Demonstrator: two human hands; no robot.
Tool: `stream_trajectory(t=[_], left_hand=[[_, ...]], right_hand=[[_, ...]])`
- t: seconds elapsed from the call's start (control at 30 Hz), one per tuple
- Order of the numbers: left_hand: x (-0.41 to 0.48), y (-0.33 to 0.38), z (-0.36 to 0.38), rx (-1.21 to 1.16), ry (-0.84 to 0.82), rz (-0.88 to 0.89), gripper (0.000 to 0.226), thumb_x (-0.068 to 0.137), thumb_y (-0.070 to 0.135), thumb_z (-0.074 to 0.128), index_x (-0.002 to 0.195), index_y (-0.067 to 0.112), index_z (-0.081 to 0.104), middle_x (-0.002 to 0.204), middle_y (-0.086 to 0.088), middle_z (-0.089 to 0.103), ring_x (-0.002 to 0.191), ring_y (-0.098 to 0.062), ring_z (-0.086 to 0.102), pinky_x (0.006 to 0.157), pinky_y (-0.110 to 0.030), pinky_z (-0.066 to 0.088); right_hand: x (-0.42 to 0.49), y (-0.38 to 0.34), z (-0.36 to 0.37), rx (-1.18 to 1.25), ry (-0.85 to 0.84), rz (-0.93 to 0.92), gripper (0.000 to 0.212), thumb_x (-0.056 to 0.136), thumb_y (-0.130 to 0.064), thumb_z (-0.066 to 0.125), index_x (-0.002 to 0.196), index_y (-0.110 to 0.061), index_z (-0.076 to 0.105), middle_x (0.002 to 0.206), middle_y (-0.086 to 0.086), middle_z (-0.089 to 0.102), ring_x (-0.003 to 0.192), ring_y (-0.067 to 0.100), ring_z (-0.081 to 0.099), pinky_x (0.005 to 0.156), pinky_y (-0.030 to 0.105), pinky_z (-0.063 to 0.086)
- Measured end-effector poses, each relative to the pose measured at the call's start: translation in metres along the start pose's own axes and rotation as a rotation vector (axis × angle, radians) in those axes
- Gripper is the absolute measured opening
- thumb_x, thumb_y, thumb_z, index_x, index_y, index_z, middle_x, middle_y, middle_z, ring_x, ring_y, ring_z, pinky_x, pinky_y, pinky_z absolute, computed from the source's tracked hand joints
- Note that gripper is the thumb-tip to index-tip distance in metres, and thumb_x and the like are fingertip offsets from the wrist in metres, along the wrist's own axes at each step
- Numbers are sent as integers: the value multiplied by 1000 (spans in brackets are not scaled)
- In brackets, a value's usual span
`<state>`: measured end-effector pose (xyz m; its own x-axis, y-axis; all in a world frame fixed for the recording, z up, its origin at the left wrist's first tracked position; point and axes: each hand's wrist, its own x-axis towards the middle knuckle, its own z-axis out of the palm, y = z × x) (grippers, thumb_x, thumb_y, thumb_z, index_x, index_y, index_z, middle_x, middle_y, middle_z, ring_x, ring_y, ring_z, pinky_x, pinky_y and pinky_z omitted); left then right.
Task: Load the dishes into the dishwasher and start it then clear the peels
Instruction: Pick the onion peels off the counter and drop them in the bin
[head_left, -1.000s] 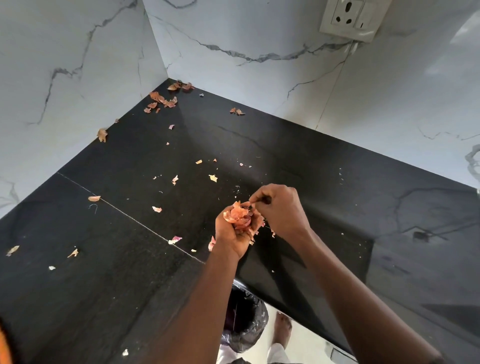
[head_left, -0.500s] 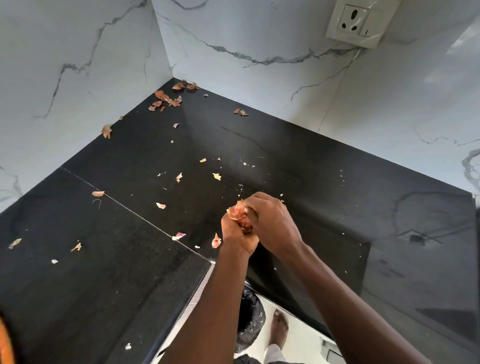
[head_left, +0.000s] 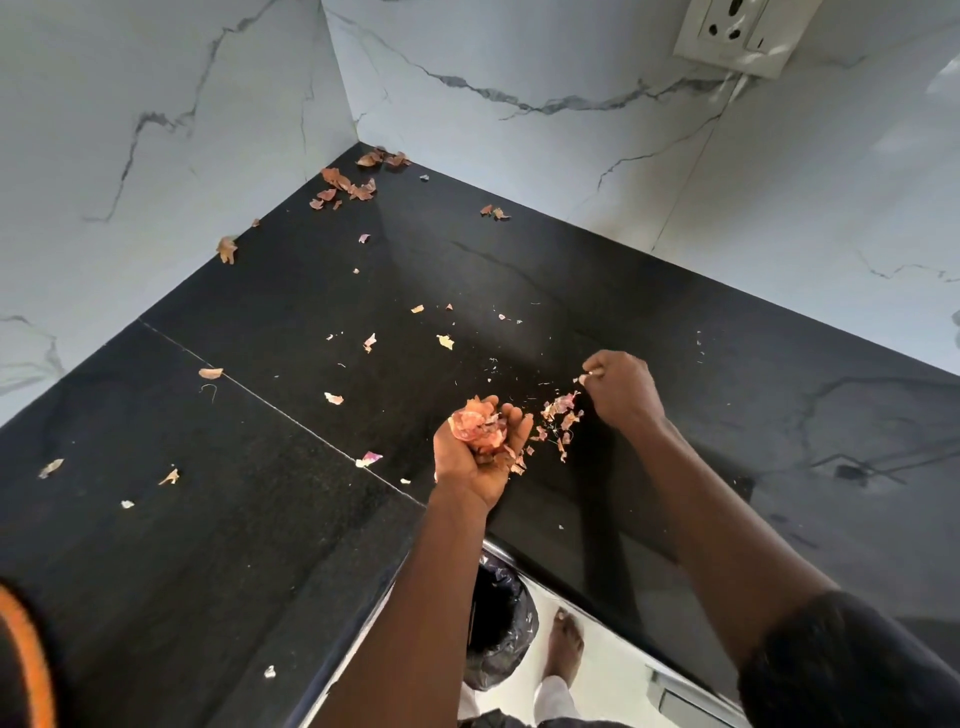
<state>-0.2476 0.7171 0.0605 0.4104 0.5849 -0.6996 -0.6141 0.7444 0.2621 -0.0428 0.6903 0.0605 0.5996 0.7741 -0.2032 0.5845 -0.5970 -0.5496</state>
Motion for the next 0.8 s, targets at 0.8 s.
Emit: stream_trajectory(t=[0.8], left_hand=[[13, 13, 0, 50, 35, 11, 37, 101, 23, 40, 94, 0, 68, 82, -18, 68, 73, -28, 70, 74, -42, 62]], right_hand=[[-2, -16, 38, -178, -72, -167, 29, 88, 3, 56, 97, -15, 78, 89, 7, 75, 78, 21, 73, 70, 38, 63]])
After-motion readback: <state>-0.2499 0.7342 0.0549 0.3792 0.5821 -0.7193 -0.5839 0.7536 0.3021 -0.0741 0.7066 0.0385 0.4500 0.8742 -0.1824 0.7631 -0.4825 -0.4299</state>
